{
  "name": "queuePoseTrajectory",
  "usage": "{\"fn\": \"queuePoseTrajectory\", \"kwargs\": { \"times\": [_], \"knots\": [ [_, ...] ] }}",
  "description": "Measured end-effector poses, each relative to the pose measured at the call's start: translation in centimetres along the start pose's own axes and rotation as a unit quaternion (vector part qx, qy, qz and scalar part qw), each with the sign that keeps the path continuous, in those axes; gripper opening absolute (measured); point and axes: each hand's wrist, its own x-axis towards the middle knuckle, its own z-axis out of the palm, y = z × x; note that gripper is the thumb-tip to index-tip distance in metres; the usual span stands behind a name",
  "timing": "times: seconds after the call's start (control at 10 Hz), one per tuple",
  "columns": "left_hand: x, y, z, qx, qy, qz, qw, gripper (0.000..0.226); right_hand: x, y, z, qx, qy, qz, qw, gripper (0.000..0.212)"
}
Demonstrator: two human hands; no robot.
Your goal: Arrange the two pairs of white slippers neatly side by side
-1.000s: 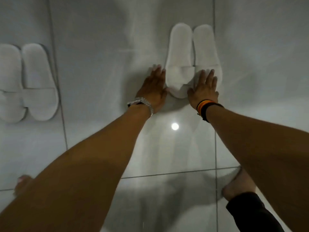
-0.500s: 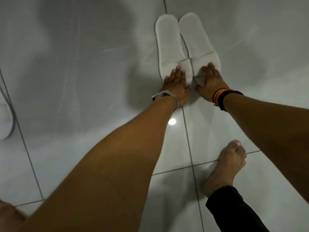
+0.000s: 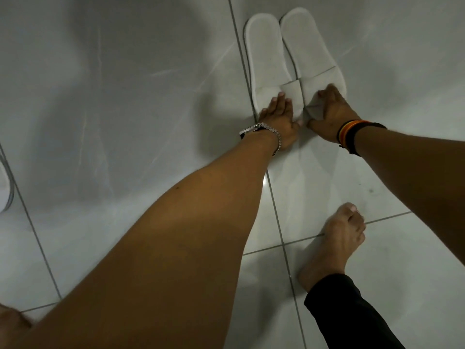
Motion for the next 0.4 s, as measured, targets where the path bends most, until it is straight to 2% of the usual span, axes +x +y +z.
{"fn": "queuePoseTrajectory", "kwargs": {
  "times": [0.2, 0.4],
  "knots": [
    [-0.8, -0.1, -0.3, -0.027, 0.004, 0.003, 1.000, 0.068, -0.6, -0.6, 0.0, 0.001, 0.005, 0.003, 1.000, 0.084],
    [-6.2, -1.9, -1.7, -0.040, 0.122, 0.020, 0.992, 0.065, -6.2, -4.3, 0.4, 0.072, 0.074, 0.057, 0.993, 0.083]
  ]
}}
